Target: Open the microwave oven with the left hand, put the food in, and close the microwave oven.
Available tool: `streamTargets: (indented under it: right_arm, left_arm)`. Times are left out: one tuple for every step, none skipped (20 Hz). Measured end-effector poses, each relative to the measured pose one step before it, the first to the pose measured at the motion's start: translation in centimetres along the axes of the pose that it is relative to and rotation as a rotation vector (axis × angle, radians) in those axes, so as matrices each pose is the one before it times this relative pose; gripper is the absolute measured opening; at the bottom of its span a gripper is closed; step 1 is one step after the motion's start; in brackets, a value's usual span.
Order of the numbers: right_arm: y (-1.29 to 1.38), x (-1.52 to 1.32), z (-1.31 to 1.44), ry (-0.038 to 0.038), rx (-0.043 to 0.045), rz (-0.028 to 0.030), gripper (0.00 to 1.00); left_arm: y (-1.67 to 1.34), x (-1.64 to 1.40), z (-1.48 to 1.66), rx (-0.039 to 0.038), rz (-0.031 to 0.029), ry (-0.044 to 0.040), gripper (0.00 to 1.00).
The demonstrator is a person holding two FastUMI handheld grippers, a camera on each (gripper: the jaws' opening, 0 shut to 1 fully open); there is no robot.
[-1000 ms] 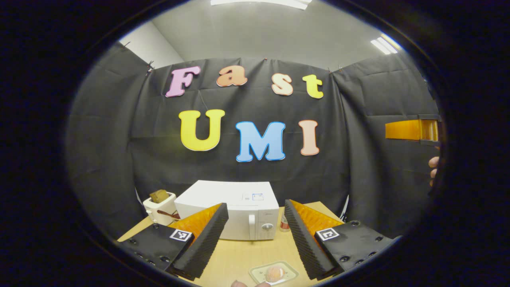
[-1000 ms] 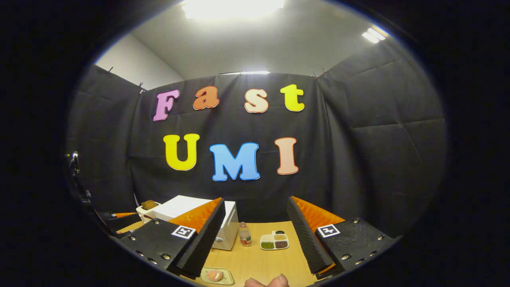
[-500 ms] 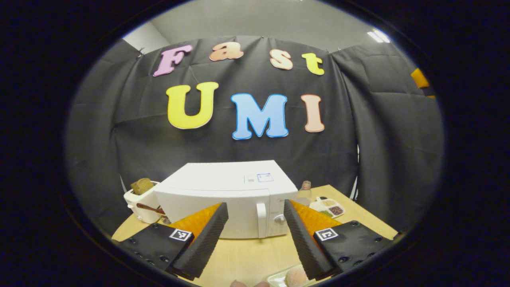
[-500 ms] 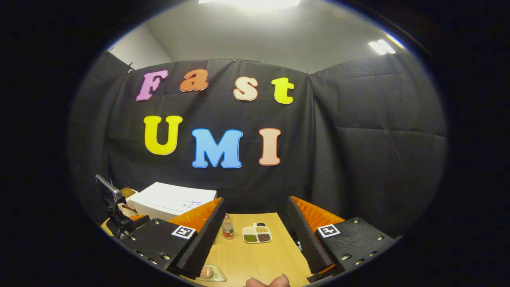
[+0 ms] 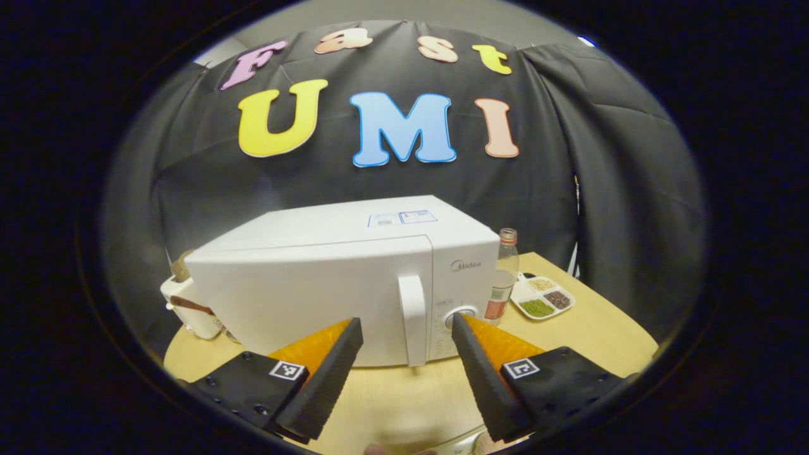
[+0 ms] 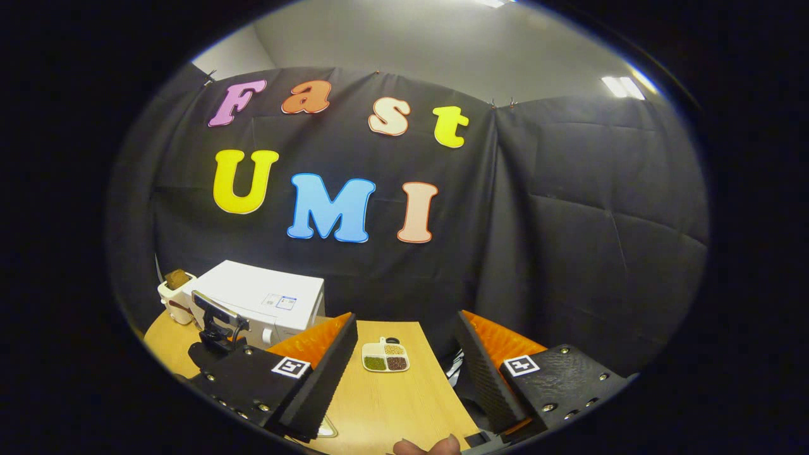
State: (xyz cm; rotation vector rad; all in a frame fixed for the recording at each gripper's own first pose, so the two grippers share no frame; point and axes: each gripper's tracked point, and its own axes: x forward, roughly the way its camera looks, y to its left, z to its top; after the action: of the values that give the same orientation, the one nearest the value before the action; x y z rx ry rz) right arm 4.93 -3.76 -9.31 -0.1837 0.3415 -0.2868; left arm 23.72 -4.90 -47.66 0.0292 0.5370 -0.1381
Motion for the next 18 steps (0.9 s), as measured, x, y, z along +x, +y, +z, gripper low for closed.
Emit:
streamTargets:
  right_arm:
    - [0.007,-0.086,-0.15,0.00458,-0.00376,-0.00013,0.96]
    - [0.002,0.006,-0.059,0.00431,-0.00057,-0.00049,0.95]
    - [-0.015,-0.017,-0.028,0.00245,0.00103,-0.00173,0.96]
    - [-0.021,0.107,-0.044,0.00242,0.00269,-0.00285,0.95]
    - [0.036,0.039,-0.253,0.0068,0.00409,0.00101,0.96]
    - [0.084,0.055,-0.201,0.00799,0.00467,0.00332,0.96]
    - [0.069,0.033,-0.089,0.00478,0.00575,0.00286,0.95]
    - [0.094,-0.027,0.021,0.00212,0.00646,0.00335,0.95]
    - [0.158,-0.115,0.008,-0.00256,0.00519,0.00392,0.95]
    - [0.287,-0.048,0.095,-0.0006,0.00137,0.00692,0.95]
    - [0.255,-0.069,-0.115,0.0003,-0.00339,0.00752,0.96]
    - [0.244,-0.168,0.058,-0.00283,-0.0058,0.00653,0.95]
    - [0.077,-0.261,0.135,-0.0077,-0.00515,0.00609,0.95]
    - [0.23,-0.259,0.205,-0.00784,-0.00294,0.00906,0.95]
    - [0.22,-0.186,-0.057,-0.00476,-0.00084,0.01152,0.95]
    - [0.207,-0.211,0.075,-0.0045,0.00187,0.01136,0.95]
    - [0.115,-0.366,0.117,-0.00948,0.00672,0.01352,0.95]
    - [0.097,-0.276,0.182,-0.01158,0.00906,0.01257,0.95]
  left_arm:
    - [-0.021,0.849,-1.382,0.0008,-0.00114,0.0336,0.97]
    - [0.091,0.786,-0.865,0.00003,0.00283,0.02668,0.99]
    - [-0.022,0.821,-0.389,-0.0118,-0.00532,0.00889,0.99]
    - [-0.086,0.686,-0.273,-0.01323,-0.00842,0.00447,0.99]
    - [0.042,0.399,-0.188,-0.00324,-0.00256,0.0028,0.99]
    - [-0.078,0.299,0.279,0.00368,-0.0047,-0.00827,0.95]
    - [-0.194,0.377,0.24,0.00597,-0.00494,-0.00893,0.91]
    - [-0.185,0.488,0.15,0.00466,-0.00586,-0.00577,0.84]
    - [-0.352,0.765,-0.194,0.00385,-0.01126,0.00196,0.79]
    - [0.205,0.621,-0.685,0.00632,0.00913,0.03389,0.7]
    - [-0.41,1.028,-0.578,-0.03516,-0.0289,0.02976,0.61]
    - [-0.151,0.458,-0.578,-0.05381,0.00832,0.01826,0.51]
    - [-0.037,0.314,-0.599,-0.03238,-0.00363,0.00599,0.42]
    - [-0.001,-0.525,-0.057,0.00275,-0.00579,-0.01345,0.38]
    - [0.017,-0.042,-0.192,0.03356,-0.00213,-0.01641,0.36]
    - [-0.032,0.053,-0.132,0.05383,0.00391,-0.01575,0.34]
    - [-0.003,0.085,-0.04,0.04338,0.00796,-0.01359,0.29]
    - [-0.018,-0.062,-0.013,0.03118,0.0087,-0.00752,0.27]
